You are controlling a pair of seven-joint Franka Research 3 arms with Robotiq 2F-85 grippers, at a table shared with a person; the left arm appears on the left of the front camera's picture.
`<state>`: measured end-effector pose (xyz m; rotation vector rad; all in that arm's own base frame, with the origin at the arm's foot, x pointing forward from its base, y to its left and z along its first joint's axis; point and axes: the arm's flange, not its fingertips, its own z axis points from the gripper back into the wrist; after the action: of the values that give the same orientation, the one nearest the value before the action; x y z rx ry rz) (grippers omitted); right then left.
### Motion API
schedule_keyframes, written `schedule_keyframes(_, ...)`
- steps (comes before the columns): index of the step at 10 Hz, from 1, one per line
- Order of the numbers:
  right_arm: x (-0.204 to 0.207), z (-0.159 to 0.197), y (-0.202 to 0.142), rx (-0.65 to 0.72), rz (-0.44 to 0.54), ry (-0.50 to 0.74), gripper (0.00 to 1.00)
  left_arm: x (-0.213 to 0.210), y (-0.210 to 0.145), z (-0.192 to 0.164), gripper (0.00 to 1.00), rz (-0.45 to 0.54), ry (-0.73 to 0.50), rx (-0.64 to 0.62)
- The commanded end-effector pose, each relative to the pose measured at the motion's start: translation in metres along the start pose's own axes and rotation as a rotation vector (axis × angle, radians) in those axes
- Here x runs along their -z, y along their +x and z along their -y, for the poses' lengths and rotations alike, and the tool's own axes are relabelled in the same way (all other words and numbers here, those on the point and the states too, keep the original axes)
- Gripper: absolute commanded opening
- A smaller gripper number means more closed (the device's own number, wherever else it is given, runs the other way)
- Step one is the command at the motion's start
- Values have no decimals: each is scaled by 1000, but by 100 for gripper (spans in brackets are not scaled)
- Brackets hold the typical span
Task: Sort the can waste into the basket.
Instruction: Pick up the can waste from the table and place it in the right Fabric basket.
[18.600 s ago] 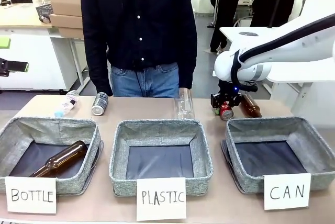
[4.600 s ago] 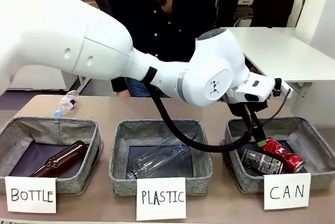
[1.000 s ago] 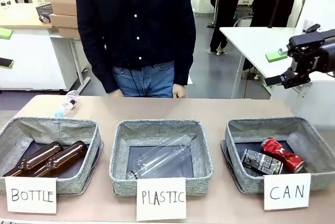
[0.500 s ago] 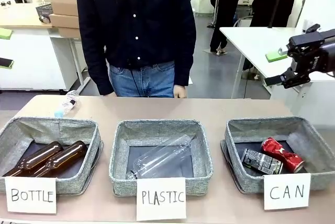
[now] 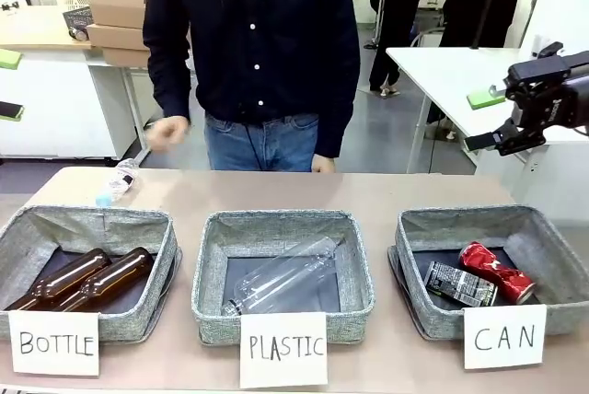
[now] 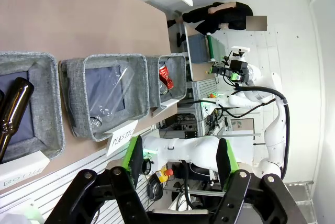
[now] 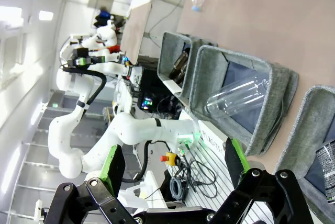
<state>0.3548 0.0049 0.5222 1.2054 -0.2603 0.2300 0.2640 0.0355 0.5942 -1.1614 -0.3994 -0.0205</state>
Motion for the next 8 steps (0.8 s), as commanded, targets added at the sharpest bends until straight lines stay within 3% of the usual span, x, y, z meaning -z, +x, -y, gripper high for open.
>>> schedule_keyframes(1, 1, 0, -1, -17, -4, -2, 100, 0, 3, 1, 74, -1, -19, 18)
schedule_keyframes(8, 1, 0, -1, -17, -4, -2, 100, 0, 3, 1, 74, -1, -19, 18)
